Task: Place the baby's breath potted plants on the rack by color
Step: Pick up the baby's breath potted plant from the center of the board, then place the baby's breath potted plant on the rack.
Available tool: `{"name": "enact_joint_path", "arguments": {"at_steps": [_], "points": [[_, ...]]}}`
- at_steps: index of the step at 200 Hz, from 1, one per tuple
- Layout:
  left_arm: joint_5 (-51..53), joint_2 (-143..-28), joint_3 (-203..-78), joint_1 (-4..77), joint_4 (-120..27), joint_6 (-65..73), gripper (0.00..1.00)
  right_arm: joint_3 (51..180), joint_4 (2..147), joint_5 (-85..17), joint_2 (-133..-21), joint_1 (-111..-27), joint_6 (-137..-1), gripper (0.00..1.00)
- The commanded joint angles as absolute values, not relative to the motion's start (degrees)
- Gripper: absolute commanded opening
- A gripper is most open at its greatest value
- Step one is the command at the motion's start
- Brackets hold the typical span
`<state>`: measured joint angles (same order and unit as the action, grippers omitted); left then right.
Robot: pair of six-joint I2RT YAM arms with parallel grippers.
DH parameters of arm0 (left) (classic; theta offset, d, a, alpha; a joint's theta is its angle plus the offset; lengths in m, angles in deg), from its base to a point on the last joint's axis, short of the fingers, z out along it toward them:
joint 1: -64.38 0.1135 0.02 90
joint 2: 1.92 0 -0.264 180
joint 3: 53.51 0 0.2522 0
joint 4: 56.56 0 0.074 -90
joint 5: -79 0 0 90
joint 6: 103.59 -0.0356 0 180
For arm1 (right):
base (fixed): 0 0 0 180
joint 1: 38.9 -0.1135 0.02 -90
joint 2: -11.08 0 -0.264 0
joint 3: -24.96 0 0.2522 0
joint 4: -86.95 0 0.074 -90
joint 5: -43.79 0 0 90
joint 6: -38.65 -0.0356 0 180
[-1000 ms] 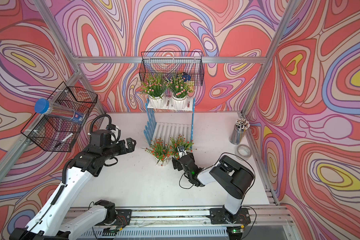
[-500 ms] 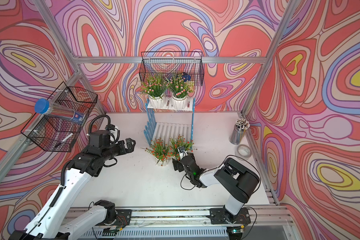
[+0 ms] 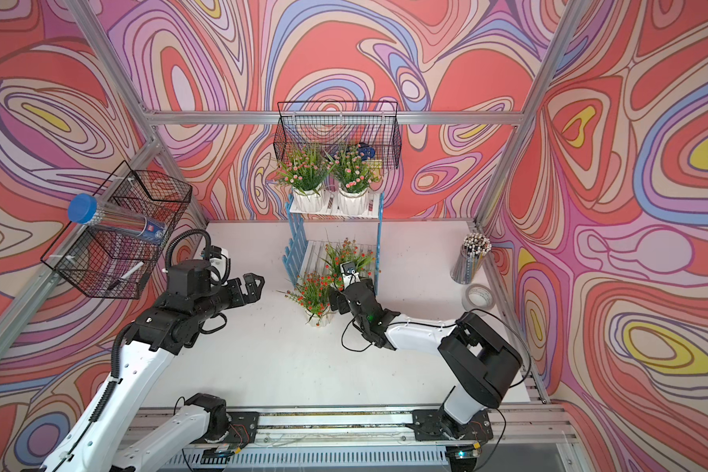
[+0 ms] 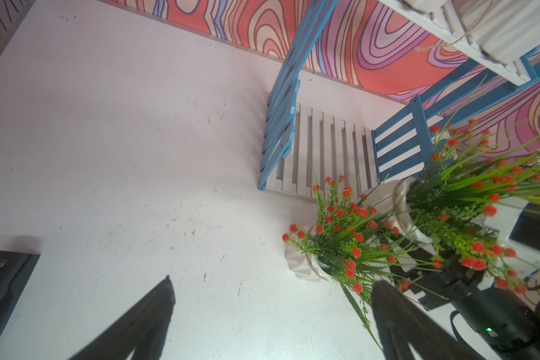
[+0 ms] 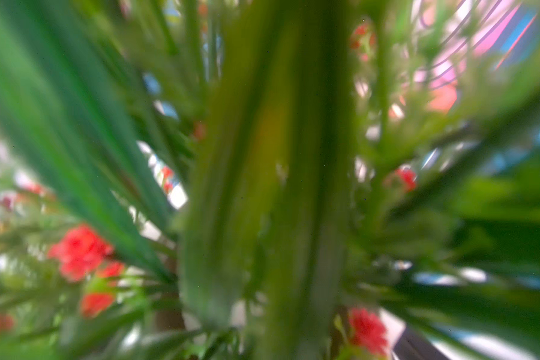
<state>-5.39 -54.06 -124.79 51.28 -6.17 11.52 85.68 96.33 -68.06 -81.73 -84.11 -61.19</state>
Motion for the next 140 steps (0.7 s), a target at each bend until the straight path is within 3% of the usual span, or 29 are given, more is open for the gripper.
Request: {"name": "enact_joint_path", "arguments": {"at_steps": [1, 140], "points": [[-4.5, -52.9, -124.2, 51.1, -6.6, 11.7, 1.00, 91.8, 93.6, -71.4, -84.7, -82.9, -61.9, 0.61], [-4.8, -52.0, -124.7, 51.1, -6.3, 11.4, 1.00, 110.7, 90.5, -71.5, -102.4, -75.6, -66.7, 0.63]]}}
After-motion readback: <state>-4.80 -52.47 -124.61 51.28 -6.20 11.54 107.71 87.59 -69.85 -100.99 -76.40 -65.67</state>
